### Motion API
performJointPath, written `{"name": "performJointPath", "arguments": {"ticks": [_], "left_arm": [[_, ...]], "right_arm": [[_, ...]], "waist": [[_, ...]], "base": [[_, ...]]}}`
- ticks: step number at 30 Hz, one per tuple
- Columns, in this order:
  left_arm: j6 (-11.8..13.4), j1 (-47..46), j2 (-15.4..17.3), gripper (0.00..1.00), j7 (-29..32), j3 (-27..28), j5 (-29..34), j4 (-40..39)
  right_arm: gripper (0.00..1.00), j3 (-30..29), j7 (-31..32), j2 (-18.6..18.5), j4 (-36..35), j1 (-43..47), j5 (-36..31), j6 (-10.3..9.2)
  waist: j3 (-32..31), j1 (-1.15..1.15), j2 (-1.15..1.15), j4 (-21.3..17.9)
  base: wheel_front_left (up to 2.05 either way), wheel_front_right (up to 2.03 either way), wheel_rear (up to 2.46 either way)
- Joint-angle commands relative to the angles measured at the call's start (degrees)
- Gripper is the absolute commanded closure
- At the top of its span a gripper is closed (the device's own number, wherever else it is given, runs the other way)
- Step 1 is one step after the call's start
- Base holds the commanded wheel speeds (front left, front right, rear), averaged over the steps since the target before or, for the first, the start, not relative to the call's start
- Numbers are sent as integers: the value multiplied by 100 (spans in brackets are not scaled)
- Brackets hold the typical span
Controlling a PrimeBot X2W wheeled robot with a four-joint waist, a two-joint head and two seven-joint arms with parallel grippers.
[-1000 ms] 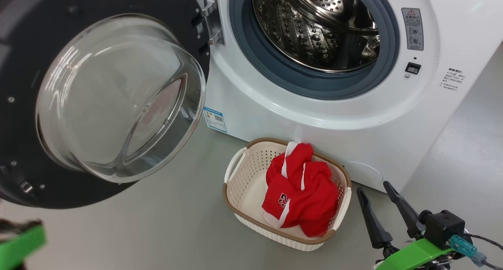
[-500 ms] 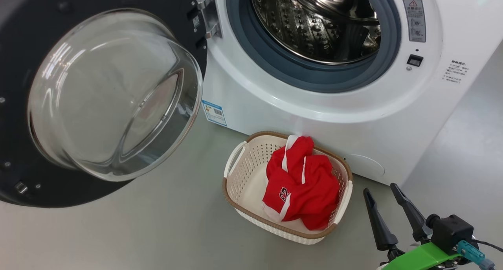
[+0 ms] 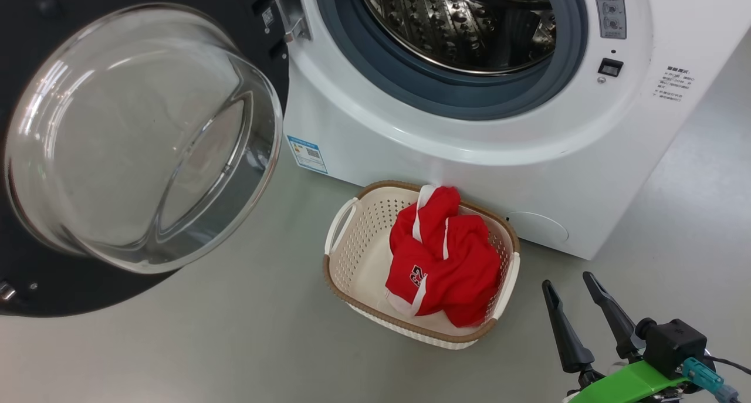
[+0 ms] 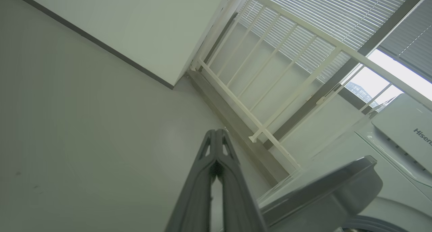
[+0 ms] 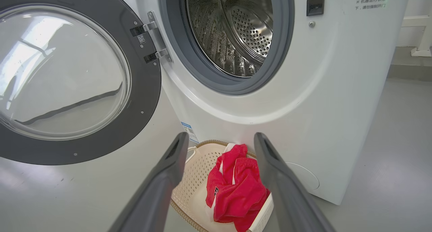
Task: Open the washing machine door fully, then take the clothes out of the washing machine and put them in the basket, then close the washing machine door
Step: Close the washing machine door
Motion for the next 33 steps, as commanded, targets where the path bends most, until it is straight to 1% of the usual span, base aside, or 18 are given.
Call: {"name": "performJointPath", "arguments": {"ticks": [1, 4, 8, 11, 15, 21, 26, 27, 28, 33], "left_arm": [[-32, -183, 494, 100, 234, 49, -79, -4], [-32, -269, 561, 100, 961, -86, -331, 349], [-33, -298, 578, 100, 1712, -243, -554, 610], [-33, -267, 569, 100, 2103, -338, -683, 645], [-33, -175, 554, 100, 2480, -458, -842, 507], [-33, 150, 530, 100, 3055, -749, -1091, -101], [-33, 654, 515, 100, 3465, -987, -1377, -897], [-33, 845, 511, 100, 3551, -1026, -1504, -1194], [-33, 845, 511, 100, 3551, -1026, -1504, -1194], [-33, 1246, 524, 100, 3795, -1170, -1787, -1908]], "right_arm": [[0, 128, -37, -52, -137, -176, -66, 37], [0, 140, -37, -50, -139, -176, -69, 37], [0, 136, -37, -53, -148, -183, -72, 37], [0, 133, -37, -53, -149, -189, -73, 37], [0, 123, -37, -47, -144, -190, -68, 37], [0, 110, -37, -17, -132, -177, -69, 37], [0, 90, -37, 23, -132, -114, -70, 37], [0, 78, -37, 38, -134, -94, -71, 37], [0, 78, -37, 38, -134, -94, -71, 37], [0, 68, -37, 72, -129, -61, -66, 37]], "waist": [[13, 0, 0, -18], [36, 0, 0, -37], [71, 0, 0, -49], [84, 0, 0, -56], [77, 0, 0, -65], [11, 0, 0, -82], [-76, 0, 0, -76], [-105, 0, 0, -72], [-105, 0, 0, -72], [-185, 0, 0, -60]], "base": [[0, 0, 0], [0, 0, 0], [0, 0, 0], [0, 0, 0], [0, 0, 0], [0, 0, 0], [0, 0, 0], [0, 0, 0], [0, 0, 0], [0, 0, 0]]}}
